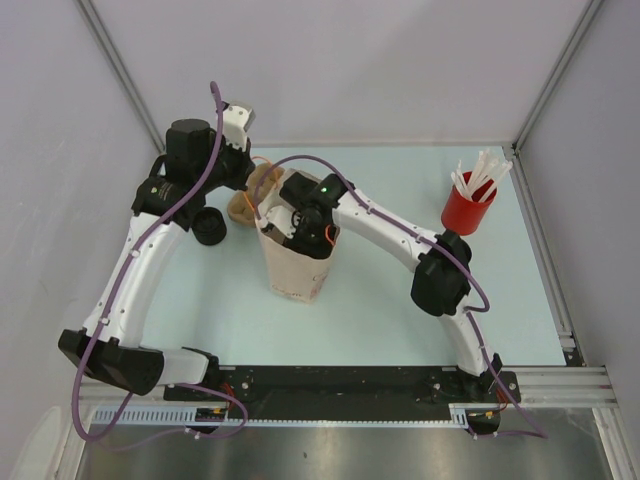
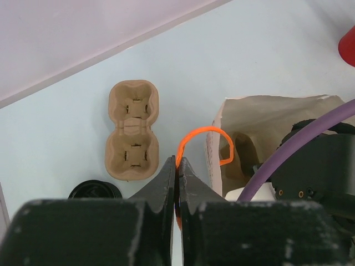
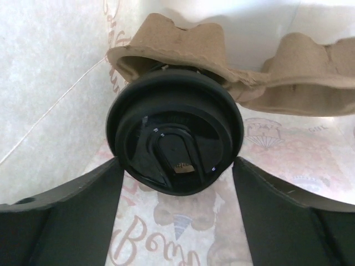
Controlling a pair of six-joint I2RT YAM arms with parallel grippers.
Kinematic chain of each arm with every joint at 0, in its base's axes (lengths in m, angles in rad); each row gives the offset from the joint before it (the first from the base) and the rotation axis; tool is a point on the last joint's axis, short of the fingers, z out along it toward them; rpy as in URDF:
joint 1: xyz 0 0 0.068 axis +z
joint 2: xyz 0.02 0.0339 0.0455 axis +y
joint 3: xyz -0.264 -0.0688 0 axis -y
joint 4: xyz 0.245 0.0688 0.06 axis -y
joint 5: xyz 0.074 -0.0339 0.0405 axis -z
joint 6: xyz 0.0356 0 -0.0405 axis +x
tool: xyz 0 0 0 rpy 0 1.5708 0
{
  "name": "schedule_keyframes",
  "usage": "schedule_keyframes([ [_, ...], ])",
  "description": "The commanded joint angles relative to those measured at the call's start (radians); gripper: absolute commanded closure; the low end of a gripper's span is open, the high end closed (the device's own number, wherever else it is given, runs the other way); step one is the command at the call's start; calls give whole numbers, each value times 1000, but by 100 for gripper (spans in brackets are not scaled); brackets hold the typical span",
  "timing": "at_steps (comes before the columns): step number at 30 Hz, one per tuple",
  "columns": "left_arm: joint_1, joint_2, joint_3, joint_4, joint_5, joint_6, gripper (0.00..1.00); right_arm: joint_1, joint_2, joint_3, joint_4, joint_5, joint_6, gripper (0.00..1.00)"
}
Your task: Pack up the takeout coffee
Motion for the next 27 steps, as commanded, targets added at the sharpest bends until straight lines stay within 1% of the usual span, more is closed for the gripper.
schedule_keyframes([
  [1, -1, -14, 2, 6, -13, 5, 96, -13, -45, 62, -10, -30, -20, 15],
  [4, -1, -14, 2, 6, -16, 6, 99, -20, -61, 80, -8, -41, -17, 4],
  [6, -1, -11, 3, 5, -17, 5, 99, -22, -71, 86, -5, -39, -16, 1],
  [21, -1, 1, 3, 3, -22, 9, 100, -71, -160, 163, 59, -50, -8, 0],
  [27, -1, 26, 17, -6, -17, 20, 100, -118, -281, 165, 191, -87, 10, 0],
])
